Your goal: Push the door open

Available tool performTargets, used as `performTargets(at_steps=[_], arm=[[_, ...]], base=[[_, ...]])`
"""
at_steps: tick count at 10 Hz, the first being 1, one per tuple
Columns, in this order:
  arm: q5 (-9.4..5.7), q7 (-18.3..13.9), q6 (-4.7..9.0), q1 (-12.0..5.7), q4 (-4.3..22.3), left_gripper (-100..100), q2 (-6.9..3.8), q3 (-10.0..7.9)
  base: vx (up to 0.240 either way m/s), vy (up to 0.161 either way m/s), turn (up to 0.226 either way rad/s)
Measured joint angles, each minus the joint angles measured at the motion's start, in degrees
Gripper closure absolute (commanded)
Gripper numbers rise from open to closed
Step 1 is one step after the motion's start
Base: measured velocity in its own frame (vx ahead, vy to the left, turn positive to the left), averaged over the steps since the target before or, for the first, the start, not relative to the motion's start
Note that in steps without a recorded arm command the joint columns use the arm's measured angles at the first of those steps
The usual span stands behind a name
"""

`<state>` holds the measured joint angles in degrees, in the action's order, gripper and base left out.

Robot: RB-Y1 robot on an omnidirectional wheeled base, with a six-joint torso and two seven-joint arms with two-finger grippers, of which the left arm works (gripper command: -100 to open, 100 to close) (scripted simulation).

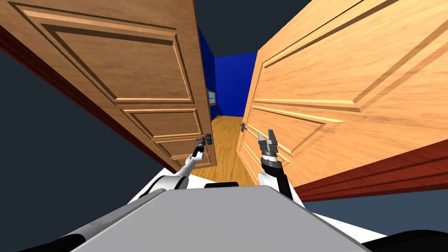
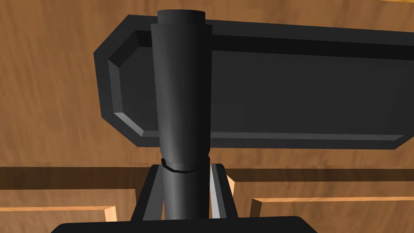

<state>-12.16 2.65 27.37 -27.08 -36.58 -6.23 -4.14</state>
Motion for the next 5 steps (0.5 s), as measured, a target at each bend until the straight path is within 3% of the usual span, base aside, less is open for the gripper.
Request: performTargets(at_steps=[2,4,5], arm=[[-0.31,0.34,-0.46,0.03,0.12,100,-0.45,-1.14],[-0.57,1.19,-2.09,2.23,-3.39,100,-0.51,-2.56],[-0.7,1.28,-2.3,2.19,-3.62,100,-0.84,-2.95]], base=[[0.161,-0.12,0.077],[0.148,-0.123,0.083],[0.039,-0.016,0.013]])
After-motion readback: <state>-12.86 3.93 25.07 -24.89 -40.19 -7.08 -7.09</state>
